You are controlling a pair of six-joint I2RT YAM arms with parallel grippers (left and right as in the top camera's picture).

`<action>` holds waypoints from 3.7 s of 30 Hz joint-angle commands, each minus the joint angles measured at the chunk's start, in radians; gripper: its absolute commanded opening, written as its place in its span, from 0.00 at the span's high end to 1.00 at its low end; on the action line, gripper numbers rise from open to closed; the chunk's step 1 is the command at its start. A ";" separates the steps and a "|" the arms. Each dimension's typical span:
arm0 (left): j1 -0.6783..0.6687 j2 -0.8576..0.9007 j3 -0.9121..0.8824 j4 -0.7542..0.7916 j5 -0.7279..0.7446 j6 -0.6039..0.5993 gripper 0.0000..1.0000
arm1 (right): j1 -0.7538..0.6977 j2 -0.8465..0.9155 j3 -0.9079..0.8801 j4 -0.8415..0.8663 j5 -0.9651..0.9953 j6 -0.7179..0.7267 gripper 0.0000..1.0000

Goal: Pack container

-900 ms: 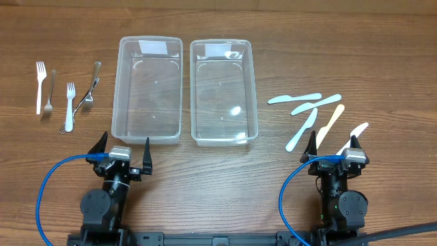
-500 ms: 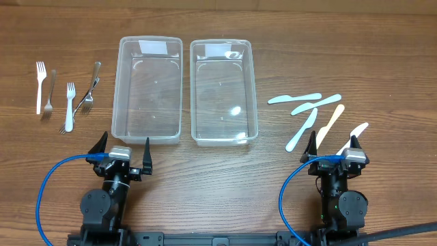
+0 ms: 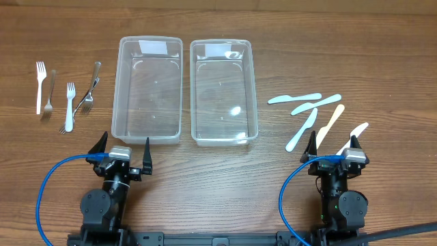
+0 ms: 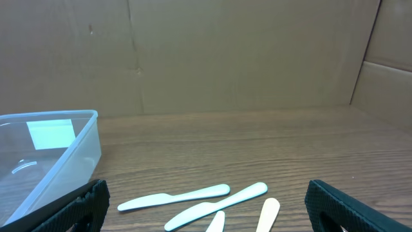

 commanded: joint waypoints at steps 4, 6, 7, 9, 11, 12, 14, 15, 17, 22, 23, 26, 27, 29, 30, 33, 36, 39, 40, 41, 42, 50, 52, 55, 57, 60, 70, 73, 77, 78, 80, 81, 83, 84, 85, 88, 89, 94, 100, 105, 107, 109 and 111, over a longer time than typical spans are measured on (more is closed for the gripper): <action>0.003 -0.010 -0.008 0.005 0.007 -0.021 0.00 | -0.003 -0.011 -0.010 0.006 -0.008 -0.003 0.00; 0.003 -0.010 -0.008 0.005 0.007 -0.021 0.00 | -0.003 -0.012 -0.010 0.006 -0.008 -0.003 0.00; 0.003 -0.010 -0.008 0.005 0.007 -0.021 0.00 | -0.003 -0.011 -0.010 0.006 -0.008 -0.003 0.00; 0.003 -0.010 -0.008 0.005 0.007 -0.021 0.00 | -0.003 -0.012 -0.010 0.006 -0.008 -0.003 0.00; 0.003 -0.010 -0.008 0.005 0.007 -0.021 0.00 | -0.003 -0.011 -0.010 0.006 -0.008 -0.003 0.00; 0.003 -0.010 -0.008 0.005 0.007 -0.021 0.00 | -0.003 -0.012 -0.010 0.006 -0.008 -0.003 0.00; 0.003 -0.010 -0.008 0.005 0.007 -0.021 0.00 | -0.003 -0.012 -0.010 0.006 -0.008 -0.003 0.00; 0.003 -0.010 -0.008 0.005 0.007 -0.021 0.00 | -0.003 -0.011 -0.010 0.006 -0.008 -0.003 0.00; 0.003 -0.010 -0.008 0.005 0.007 -0.021 0.00 | -0.003 -0.012 -0.010 0.006 -0.008 -0.003 0.00; 0.003 -0.010 -0.008 0.005 0.003 -0.021 0.00 | -0.003 -0.012 -0.010 0.006 -0.029 0.001 0.00; 0.003 -0.010 -0.008 0.005 0.003 -0.021 0.00 | -0.003 -0.012 -0.010 0.006 -0.039 0.000 0.00; 0.003 -0.010 -0.008 0.005 0.003 -0.029 0.00 | -0.003 -0.011 -0.010 0.038 -0.039 0.000 0.00; 0.003 -0.010 -0.008 0.005 -0.001 -0.050 0.00 | -0.003 -0.012 -0.010 0.045 -0.039 0.000 0.00; 0.003 -0.010 -0.007 0.003 -0.019 -0.118 0.00 | -0.003 -0.011 -0.009 0.053 -0.061 0.017 0.00; 0.003 -0.010 0.005 -0.005 -0.024 -0.190 0.00 | -0.003 -0.011 -0.009 0.057 -0.098 0.086 0.00; 0.003 -0.009 0.066 -0.054 -0.024 -0.257 0.00 | -0.003 -0.011 0.008 0.023 -0.119 0.204 0.00; 0.003 0.012 0.200 -0.179 -0.039 -0.262 0.00 | -0.003 0.001 0.070 -0.027 -0.164 0.245 0.00; 0.003 0.097 0.378 -0.300 -0.043 -0.262 0.00 | -0.003 0.057 0.175 -0.101 -0.176 0.245 0.00; 0.003 0.128 0.422 -0.324 -0.047 -0.262 0.00 | -0.003 0.089 0.220 -0.139 -0.175 0.245 0.00; 0.003 0.173 0.478 -0.356 -0.056 -0.262 0.00 | -0.003 0.129 0.269 -0.180 -0.175 0.245 0.00; 0.003 0.226 0.540 -0.395 -0.064 -0.261 0.00 | -0.003 0.177 0.321 -0.219 -0.178 0.245 0.00; 0.003 0.795 1.144 -0.855 -0.067 -0.256 0.00 | -0.003 0.737 0.883 -0.682 -0.226 0.232 0.00; 0.003 0.922 1.292 -0.973 -0.068 -0.208 0.00 | -0.003 0.863 1.022 -0.803 -0.227 0.233 0.00; 0.004 1.077 1.461 -1.099 -0.068 -0.170 0.00 | -0.003 1.033 1.200 -0.964 -0.264 0.236 0.00; 0.004 1.146 1.511 -1.127 -0.068 -0.170 0.00 | -0.003 1.105 1.262 -1.028 -0.263 0.228 0.00; 0.005 1.223 1.521 -1.099 -0.113 -0.163 0.00 | -0.003 1.184 1.290 -1.062 -0.259 0.225 0.12; 0.081 1.491 1.521 -1.026 -0.293 -0.285 0.91 | -0.003 1.306 1.290 -1.117 -0.177 0.225 0.56; 0.137 1.567 1.521 -0.988 -0.291 -0.332 0.96 | -0.003 1.309 1.290 -1.117 -0.177 0.225 0.56; 0.185 1.664 1.521 -0.938 -0.288 -0.337 0.96 | -0.003 1.309 1.290 -1.118 -0.177 0.225 0.56; 0.190 1.685 1.521 -0.931 -0.288 -0.337 0.96 | -0.003 1.309 1.290 -1.117 -0.177 0.225 0.55; 0.192 1.733 1.521 -0.915 -0.285 -0.337 0.96 | -0.003 1.309 1.290 -1.118 -0.177 0.225 0.56; 0.192 1.751 1.521 -0.910 -0.281 -0.337 0.96 | -0.003 1.309 1.290 -1.118 -0.177 0.225 0.55; 0.192 1.802 1.521 -0.895 -0.248 -0.336 0.96 | -0.003 1.309 1.290 -1.122 -0.177 0.225 0.55; 0.192 1.827 1.521 -0.885 -0.226 -0.335 0.96 | -0.003 1.309 1.290 -1.124 -0.177 0.225 0.55; 0.192 1.847 1.521 -0.876 -0.204 -0.331 0.96 | -0.003 1.309 1.290 -1.125 -0.177 0.225 0.55; 0.191 1.914 1.521 -0.833 -0.087 -0.291 0.96 | -0.003 1.309 1.290 -1.130 -0.177 0.225 0.55; 0.188 1.928 1.521 -0.821 -0.056 -0.280 0.96 | -0.003 1.309 1.290 -1.130 -0.177 0.225 0.55; 0.187 1.958 1.521 -0.770 0.060 -0.213 0.96 | -0.003 1.309 1.290 -1.132 -0.177 0.225 0.55; 0.186 1.958 1.521 -0.722 0.294 -0.145 0.96 | -0.003 1.309 1.290 -1.131 -0.177 0.225 0.54; 0.186 1.958 1.521 -0.714 0.348 -0.126 0.96 | -0.003 1.309 1.290 -1.131 -0.177 0.225 0.55; 0.186 1.958 1.521 -0.715 0.348 -0.126 0.96 | -0.003 1.309 1.290 -1.131 -0.177 0.224 0.55; 0.186 1.958 1.521 -0.717 0.349 -0.126 0.96 | -0.003 1.309 1.290 -1.130 -0.177 0.221 0.54; 0.186 1.958 1.522 -0.718 0.353 -0.126 0.96 | -0.003 1.309 1.290 -1.128 -0.177 0.221 0.54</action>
